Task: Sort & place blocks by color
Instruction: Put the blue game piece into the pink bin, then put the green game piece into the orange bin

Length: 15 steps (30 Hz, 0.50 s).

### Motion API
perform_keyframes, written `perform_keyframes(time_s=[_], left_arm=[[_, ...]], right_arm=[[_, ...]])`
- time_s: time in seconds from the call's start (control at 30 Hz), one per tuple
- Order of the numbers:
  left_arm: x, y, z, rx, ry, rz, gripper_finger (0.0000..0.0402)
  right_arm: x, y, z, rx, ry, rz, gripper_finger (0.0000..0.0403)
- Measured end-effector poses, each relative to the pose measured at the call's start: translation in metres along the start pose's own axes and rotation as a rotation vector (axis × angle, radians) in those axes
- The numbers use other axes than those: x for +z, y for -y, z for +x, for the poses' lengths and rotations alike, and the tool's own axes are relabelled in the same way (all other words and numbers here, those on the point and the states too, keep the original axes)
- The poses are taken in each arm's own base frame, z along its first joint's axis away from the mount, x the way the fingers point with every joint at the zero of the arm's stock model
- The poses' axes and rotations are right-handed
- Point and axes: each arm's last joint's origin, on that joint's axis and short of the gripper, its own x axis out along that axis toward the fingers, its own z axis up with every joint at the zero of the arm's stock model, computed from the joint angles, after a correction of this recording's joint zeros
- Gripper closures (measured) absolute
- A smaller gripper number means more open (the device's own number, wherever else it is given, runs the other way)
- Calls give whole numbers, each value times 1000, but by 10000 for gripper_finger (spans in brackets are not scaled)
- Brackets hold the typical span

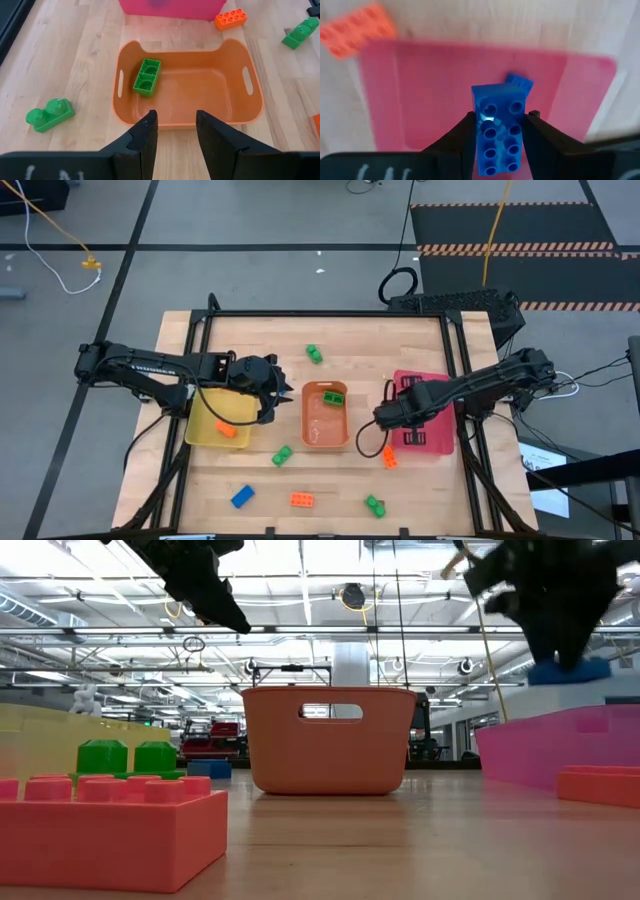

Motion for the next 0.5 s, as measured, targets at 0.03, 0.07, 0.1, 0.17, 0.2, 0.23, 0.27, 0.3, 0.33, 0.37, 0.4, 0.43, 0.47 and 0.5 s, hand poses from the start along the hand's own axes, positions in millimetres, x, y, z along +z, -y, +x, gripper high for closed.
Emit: perform_keyframes(time_s=[0.03, 0.07, 0.1, 0.17, 0.2, 0.23, 0.27, 0.3, 0.33, 0.37, 0.4, 0.43, 0.47, 0.5], left_arm=[[0, 0, 0, 0, 0, 0, 266], [0, 0, 0, 0, 0, 0, 266], [0, 0, 0, 0, 0, -1, 266], [0, 0, 0, 0, 0, 1, 266], [0, 0, 0, 0, 0, 3, 266], [0, 0, 0, 0, 0, 9, 266], [0, 0, 0, 0, 0, 17, 266], [0, 0, 0, 0, 0, 24, 266], [0, 0, 0, 0, 0, 32, 266], [0, 0, 0, 0, 0, 41, 266], [0, 0, 0, 0, 0, 48, 266], [0, 0, 0, 0, 0, 55, 266], [0, 0, 0, 0, 0, 61, 266], [0, 0, 0, 0, -1, 66, 266]], right_arm=[[-2, 0, 6, 9, -27, 13, 281], [-4, -1, 11, 16, -53, 25, 278], [-6, -1, 16, 14, -70, 43, 274], [-9, -2, 24, 3, -101, 77, 265], [-10, -2, 28, -2, -115, 90, 258], [-12, -2, 30, -7, -127, 102, 250], [-13, -2, 33, -11, -137, 113, 241], [-14, -2, 34, -15, -143, 123, 231], [-14, -2, 34, -19, -146, 131, 221], [-14, -2, 34, -21, -146, 140, 210], [-14, -2, 34, -22, -144, 147, 200], [-14, -3, 34, -22, -143, 155, 188], [-14, -3, 34, -23, -140, 160, 177], [-14, -3, 33, -21, -136, 164, 167]])
